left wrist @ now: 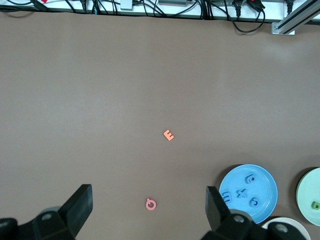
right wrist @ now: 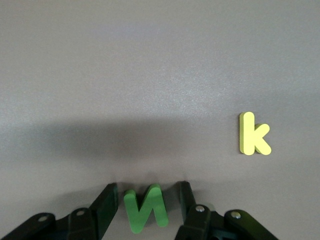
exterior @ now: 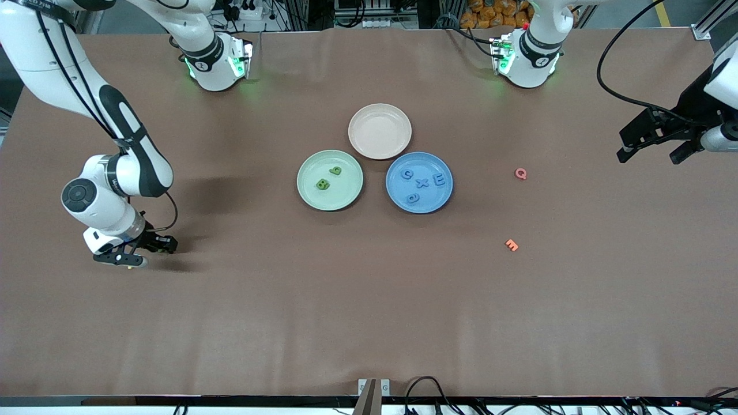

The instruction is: Sort letters by color into matching plates

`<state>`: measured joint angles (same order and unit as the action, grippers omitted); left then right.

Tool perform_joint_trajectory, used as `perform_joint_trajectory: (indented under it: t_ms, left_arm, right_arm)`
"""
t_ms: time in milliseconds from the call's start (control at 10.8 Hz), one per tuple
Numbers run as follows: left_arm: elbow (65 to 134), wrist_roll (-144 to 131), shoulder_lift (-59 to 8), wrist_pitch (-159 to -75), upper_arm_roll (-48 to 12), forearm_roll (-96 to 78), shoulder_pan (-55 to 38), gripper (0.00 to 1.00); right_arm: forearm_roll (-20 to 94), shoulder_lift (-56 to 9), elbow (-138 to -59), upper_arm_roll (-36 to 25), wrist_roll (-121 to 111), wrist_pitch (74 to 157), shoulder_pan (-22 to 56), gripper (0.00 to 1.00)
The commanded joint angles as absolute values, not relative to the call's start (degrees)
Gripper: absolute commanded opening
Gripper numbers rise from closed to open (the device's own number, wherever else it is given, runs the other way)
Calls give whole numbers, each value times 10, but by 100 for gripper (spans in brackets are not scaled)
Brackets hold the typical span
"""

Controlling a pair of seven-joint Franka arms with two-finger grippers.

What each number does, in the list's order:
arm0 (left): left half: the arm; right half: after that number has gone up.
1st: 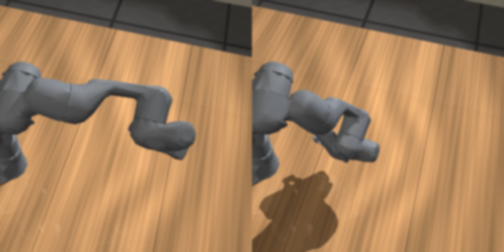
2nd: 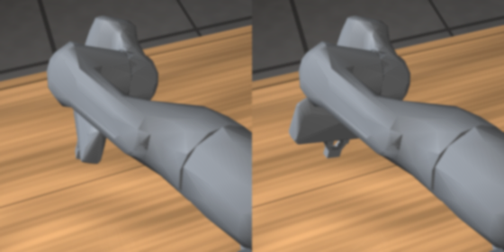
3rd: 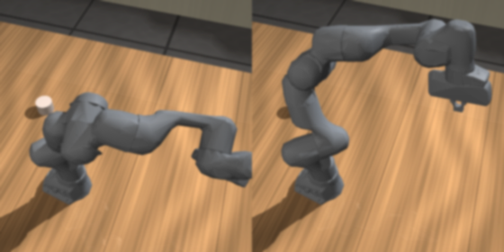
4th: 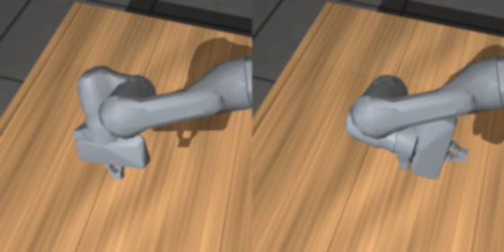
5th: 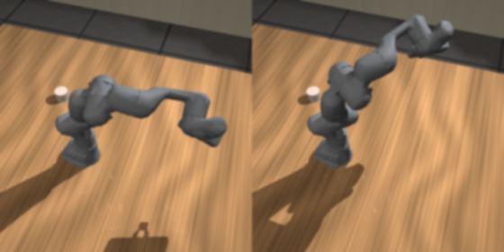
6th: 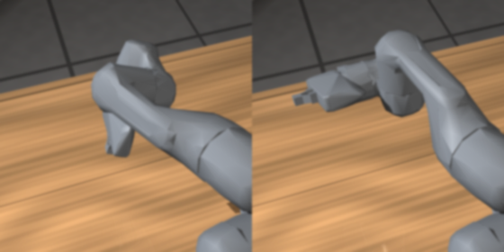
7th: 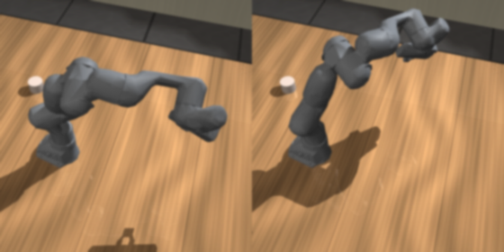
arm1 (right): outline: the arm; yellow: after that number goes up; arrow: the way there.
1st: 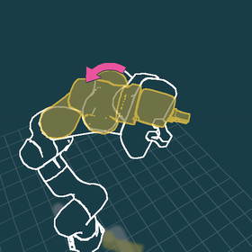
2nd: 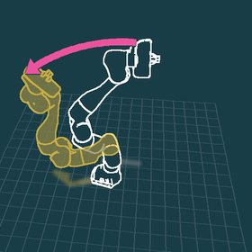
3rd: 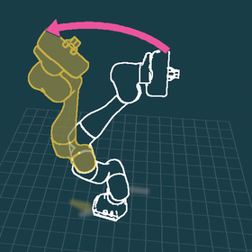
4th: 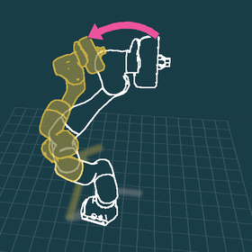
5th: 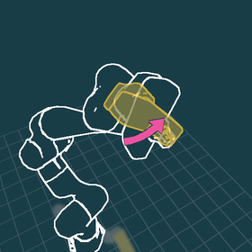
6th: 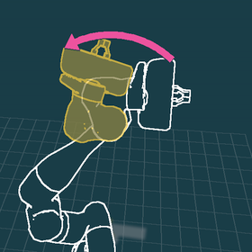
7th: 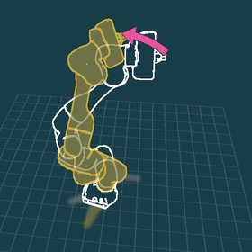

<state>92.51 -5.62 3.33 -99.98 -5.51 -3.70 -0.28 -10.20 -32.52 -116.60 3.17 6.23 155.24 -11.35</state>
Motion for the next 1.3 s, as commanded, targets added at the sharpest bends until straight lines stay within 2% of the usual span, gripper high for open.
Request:
perform_joint_trajectory:
  t_ms: [0, 370, 1203]
  left_arm:
    - [925, -45, 40, -976, -64, 12, -8, 100]
    - [925, -47, 39, -964, -73, 18, -6, 100]
    - [924, -41, 31, -965, -74, 11, -8, 100]
  right_arm:
    - [-113, -321, -1172, 47, 68, 1555, -134, 54]
    - [-112, -310, -1174, 47, 67, 1553, -138, 51]
    - [-112, -312, -1178, 62, 66, 1557, -151, 53]
